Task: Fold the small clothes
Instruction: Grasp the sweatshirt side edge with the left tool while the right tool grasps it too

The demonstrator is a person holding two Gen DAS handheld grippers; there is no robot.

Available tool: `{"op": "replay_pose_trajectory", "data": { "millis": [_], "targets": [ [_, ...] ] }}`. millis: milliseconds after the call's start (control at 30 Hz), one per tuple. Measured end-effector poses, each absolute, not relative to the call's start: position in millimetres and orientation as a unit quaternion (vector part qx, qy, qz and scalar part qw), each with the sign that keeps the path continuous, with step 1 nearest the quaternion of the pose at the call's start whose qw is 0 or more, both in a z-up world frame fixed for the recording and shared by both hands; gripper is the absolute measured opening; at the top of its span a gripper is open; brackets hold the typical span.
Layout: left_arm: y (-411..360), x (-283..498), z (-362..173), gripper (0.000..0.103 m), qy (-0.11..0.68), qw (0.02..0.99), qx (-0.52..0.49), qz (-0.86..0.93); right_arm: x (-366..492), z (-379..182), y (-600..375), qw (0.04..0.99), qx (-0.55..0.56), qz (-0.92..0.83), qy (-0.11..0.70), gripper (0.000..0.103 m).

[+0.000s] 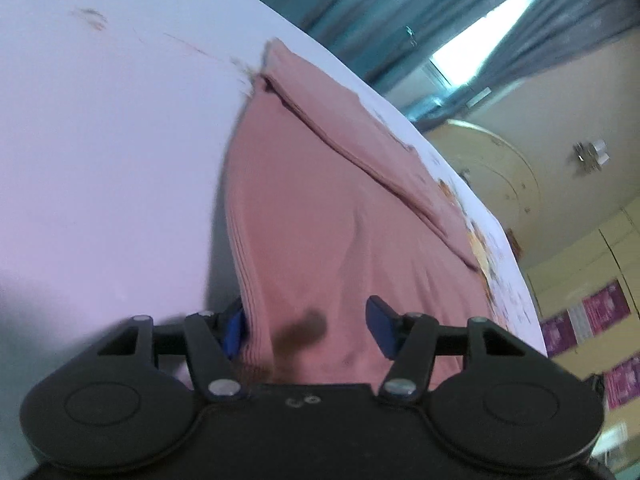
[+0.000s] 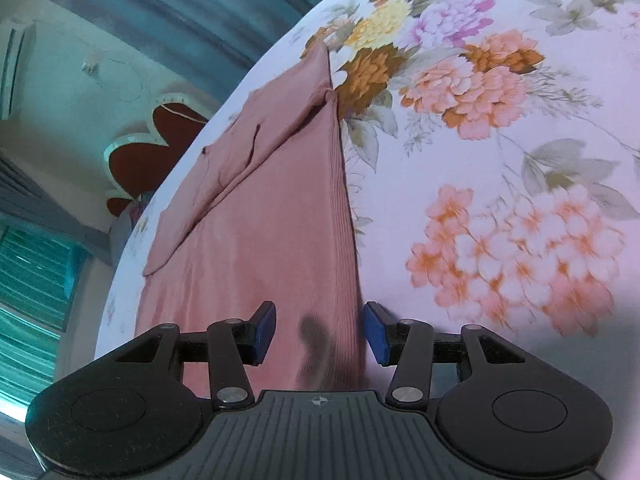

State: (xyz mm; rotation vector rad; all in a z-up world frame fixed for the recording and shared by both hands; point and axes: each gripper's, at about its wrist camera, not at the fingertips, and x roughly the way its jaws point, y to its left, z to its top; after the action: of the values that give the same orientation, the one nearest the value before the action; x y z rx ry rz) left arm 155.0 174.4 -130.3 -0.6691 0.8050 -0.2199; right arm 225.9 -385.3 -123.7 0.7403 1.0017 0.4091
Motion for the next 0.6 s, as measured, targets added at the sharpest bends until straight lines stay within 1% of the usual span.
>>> {"op": "replay_pose_trajectory", "data": {
  "millis": [100, 167, 233, 267, 300, 333, 367, 400, 467, 500, 533, 567, 600],
  "targets": [
    [167, 143, -134, 0.059, 0.384, 0.865, -0.302, -0.116, 212, -126, -377, 0.776, 0.337, 0.232, 0.480, 0.048],
    [167, 132, -137, 0.058, 0.377, 0.864, -0.311, -0.120, 197, -124, -376, 0.781, 0.327, 0.242, 0.475, 0.048],
    [173, 132, -142, 0.056, 0.372, 0.862, -0.323, -0.122, 193, -125, -379, 0.777, 0.345, 0.240, 0.469, 0.048],
    [175, 134, -142, 0.051, 0.372, 0.859, -0.330, -0.122, 195, -125, -381, 0.777, 0.350, 0.237, 0.467, 0.048],
    [175, 136, -142, 0.040, 0.375, 0.857, -0.331, -0.121, 199, -126, -380, 0.778, 0.348, 0.236, 0.466, 0.048],
    [173, 141, -140, 0.032, 0.384, 0.857, -0.322, -0.121, 203, -125, -378, 0.779, 0.343, 0.238, 0.468, 0.042],
    [168, 144, -137, 0.006, 0.396, 0.862, -0.296, -0.115, 207, -122, -374, 0.781, 0.333, 0.242, 0.470, 0.015],
    [163, 143, -131, 0.006, 0.399, 0.871, -0.269, -0.102, 208, -117, -373, 0.785, 0.326, 0.245, 0.466, 0.009],
    [161, 134, -119, 0.006, 0.370, 0.884, -0.267, -0.102, 201, -99, -380, 0.795, 0.338, 0.270, 0.424, 0.009],
    [162, 130, -118, 0.006, 0.368, 0.886, -0.266, -0.092, 198, -95, -384, 0.800, 0.339, 0.273, 0.413, 0.009],
    [162, 129, -120, 0.007, 0.377, 0.886, -0.257, -0.079, 195, -92, -386, 0.807, 0.330, 0.266, 0.411, 0.009],
    [162, 130, -127, 0.007, 0.395, 0.884, -0.242, -0.068, 194, -96, -387, 0.812, 0.314, 0.254, 0.421, 0.009],
    [164, 131, -136, 0.007, 0.401, 0.879, -0.249, -0.067, 196, -105, -387, 0.809, 0.303, 0.243, 0.441, 0.009]
  ]
}}
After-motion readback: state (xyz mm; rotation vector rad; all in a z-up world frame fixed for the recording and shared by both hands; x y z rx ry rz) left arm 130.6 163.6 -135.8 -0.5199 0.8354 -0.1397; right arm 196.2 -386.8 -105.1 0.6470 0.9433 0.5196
